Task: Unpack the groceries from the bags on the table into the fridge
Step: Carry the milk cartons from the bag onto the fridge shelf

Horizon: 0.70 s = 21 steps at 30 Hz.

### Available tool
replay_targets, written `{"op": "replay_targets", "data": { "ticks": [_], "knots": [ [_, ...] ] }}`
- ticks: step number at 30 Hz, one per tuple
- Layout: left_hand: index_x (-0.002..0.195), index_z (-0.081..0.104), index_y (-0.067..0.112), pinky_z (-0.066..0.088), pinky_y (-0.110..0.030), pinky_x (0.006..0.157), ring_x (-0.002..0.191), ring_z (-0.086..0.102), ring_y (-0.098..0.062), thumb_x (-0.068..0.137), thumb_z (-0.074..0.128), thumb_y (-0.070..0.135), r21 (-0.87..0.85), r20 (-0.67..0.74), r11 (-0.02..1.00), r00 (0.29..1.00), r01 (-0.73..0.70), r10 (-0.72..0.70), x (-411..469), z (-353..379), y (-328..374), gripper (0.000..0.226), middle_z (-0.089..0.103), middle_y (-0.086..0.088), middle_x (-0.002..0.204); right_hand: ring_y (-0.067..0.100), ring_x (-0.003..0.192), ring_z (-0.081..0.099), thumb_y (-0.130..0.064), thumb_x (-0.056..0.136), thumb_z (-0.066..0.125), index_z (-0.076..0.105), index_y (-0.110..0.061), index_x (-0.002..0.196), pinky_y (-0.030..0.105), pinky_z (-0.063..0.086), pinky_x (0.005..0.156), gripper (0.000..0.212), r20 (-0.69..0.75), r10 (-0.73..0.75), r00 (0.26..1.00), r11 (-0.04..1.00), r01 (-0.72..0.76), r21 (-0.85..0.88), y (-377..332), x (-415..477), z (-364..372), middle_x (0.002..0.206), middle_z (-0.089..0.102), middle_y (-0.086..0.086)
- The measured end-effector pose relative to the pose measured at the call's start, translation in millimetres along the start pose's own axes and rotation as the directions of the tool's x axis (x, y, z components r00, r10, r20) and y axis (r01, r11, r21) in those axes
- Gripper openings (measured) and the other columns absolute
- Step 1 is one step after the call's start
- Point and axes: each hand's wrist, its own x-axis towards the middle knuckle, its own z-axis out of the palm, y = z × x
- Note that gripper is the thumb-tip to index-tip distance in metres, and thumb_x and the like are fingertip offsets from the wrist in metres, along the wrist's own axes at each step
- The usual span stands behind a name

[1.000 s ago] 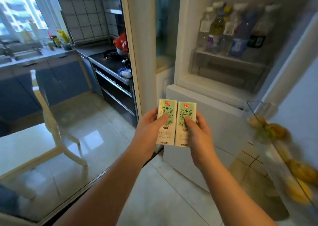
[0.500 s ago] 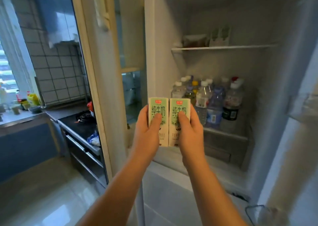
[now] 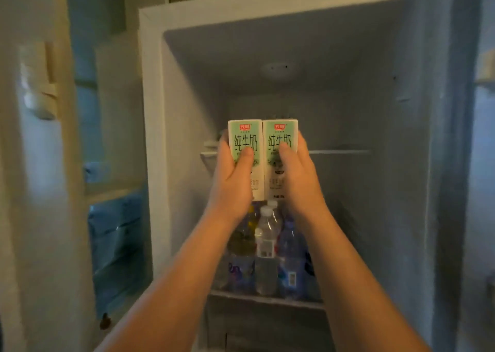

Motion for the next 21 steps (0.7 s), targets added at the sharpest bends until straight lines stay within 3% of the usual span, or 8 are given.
{"op": "replay_targets", "data": {
  "ticks": [6,10,13,15,19,21],
  "knots": [
    [0.13,0.033,0.021,0.055,-0.018,0.066,0.095,0.067,-0.007,0.104,0.04,0.009,0.078,0.131,0.989,0.985,-0.124,0.113,90,21,2,0.029,0.059,0.007,0.113,-0.017,0.068,0.06,0.0,0.095,0.034,0.051,-0.02,0.137,0.006,0.043,0.049,0.049,-0.125,-0.053,0.991,0.981,0.029,-0.19,-15,76,-13,0.098,0.062,-0.015],
    [0.125,0.033,0.021,0.053,-0.017,0.058,0.097,0.062,-0.012,0.101,0.039,0.006,0.152,0.209,0.983,0.975,-0.105,0.072,138,35,-3,0.028,0.056,0.006,0.109,0.01,0.089,0.066,0.003,0.087,0.038,0.056,-0.02,0.13,0.028,0.053,0.066,0.052,-0.175,0.01,0.984,0.971,-0.051,-0.232,-17,117,-25,0.107,0.068,-0.004],
    [0.142,0.027,0.016,0.052,-0.015,0.054,0.093,0.061,-0.01,0.103,0.041,0.005,0.19,0.309,0.98,0.951,-0.058,-0.004,162,43,-14,0.042,0.054,0.004,0.115,0.023,0.094,0.068,0.004,0.084,0.042,0.058,-0.021,0.123,0.046,0.057,0.083,0.049,-0.198,0.103,0.975,0.952,-0.154,-0.264,-9,139,-37,0.104,0.07,-0.001],
    [0.144,0.026,0.016,0.054,-0.02,0.063,0.103,0.061,-0.017,0.103,0.046,0.006,0.232,0.353,0.972,0.933,-0.016,-0.068,176,49,-24,0.047,0.055,0.0,0.121,0.026,0.096,0.068,0.004,0.083,0.045,0.058,-0.019,0.121,0.052,0.056,0.087,0.047,-0.221,0.131,0.967,0.935,-0.194,-0.298,-2,149,-44,0.104,0.071,0.002],
    [0.127,0.035,0.021,0.056,-0.045,0.093,0.115,0.063,-0.026,0.098,0.054,0.004,0.283,0.38,0.958,0.911,0.053,-0.163,197,61,-47,0.039,0.061,-0.006,0.129,0.03,0.098,0.067,0.01,0.082,0.044,0.059,-0.018,0.107,0.055,0.055,0.089,0.04,-0.231,0.202,0.952,0.897,-0.274,-0.345,9,163,-58,0.105,0.07,0.008],
    [0.134,0.037,0.018,0.051,-0.05,0.101,0.119,0.061,-0.027,0.096,0.056,0.003,0.313,0.402,0.949,0.899,0.044,-0.174,202,65,-55,0.045,0.061,-0.006,0.13,0.031,0.098,0.066,0.01,0.084,0.044,0.057,-0.019,0.101,0.054,0.055,0.089,0.036,-0.238,0.237,0.942,0.875,-0.313,-0.369,13,168,-64,0.103,0.068,0.008]
  ]
}}
